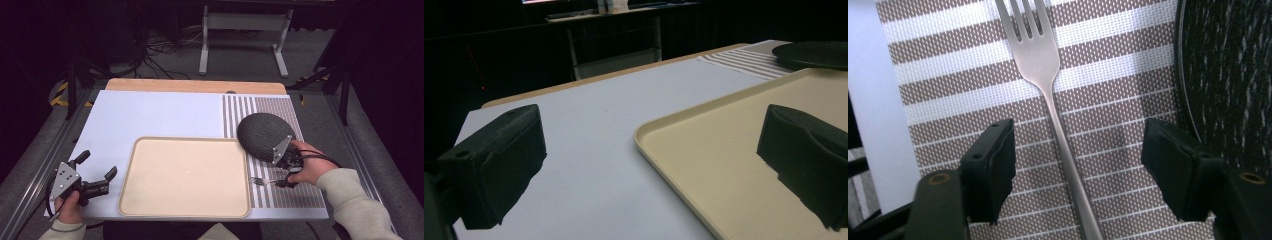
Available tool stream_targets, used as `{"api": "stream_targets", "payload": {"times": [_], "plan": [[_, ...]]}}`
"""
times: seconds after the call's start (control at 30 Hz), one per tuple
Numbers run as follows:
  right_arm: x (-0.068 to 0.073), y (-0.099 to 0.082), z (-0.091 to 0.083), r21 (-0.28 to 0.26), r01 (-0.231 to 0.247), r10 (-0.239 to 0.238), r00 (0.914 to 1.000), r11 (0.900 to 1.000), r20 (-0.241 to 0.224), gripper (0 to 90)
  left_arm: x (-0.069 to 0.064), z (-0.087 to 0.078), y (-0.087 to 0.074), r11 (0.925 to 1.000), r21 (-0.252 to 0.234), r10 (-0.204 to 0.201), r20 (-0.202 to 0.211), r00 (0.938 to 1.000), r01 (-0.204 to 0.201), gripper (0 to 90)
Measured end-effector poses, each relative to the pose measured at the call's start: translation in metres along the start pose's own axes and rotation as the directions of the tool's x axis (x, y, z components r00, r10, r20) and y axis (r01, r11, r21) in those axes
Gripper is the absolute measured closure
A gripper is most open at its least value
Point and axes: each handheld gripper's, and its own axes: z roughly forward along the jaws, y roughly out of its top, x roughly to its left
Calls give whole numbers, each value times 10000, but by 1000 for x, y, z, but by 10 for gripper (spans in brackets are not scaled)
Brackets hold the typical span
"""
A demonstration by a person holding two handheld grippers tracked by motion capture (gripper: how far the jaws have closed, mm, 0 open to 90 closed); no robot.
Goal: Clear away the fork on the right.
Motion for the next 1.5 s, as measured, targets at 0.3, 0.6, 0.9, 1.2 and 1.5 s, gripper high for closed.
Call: {"api": "stream_targets", "payload": {"times": [0.3, 0.6, 0.9, 1.2, 1.5], "plan": [[2, 4, 1, 784, 637, -643, 9979, 9949, 43, 521, 0, 0, 0, 10000, -5, -1, 10, 10000, 1, 0], [2, 8, 4, 1790, 1484, -1474, 9889, 9726, -190, 708, 0, 0, 0, 10000, -32, -7, 11, 10000, 8, 0], [2, 7, 7, 2102, 1707, -1684, 9853, 9626, -285, 814, 0, 0, 0, 10000, -16, 3, 26, 10000, -3, 0], [3, 8, 8, 2213, 1886, -1843, 9821, 9568, -400, 830, 0, 0, 0, 10000, 14, 14, 26, 10000, -14, 0], [2, 10, 2, 2237, 1988, -1974, 9799, 9542, -288, 836, 0, 0, 0, 10000, 11, -1, -10, 10000, 1, 0]]}}
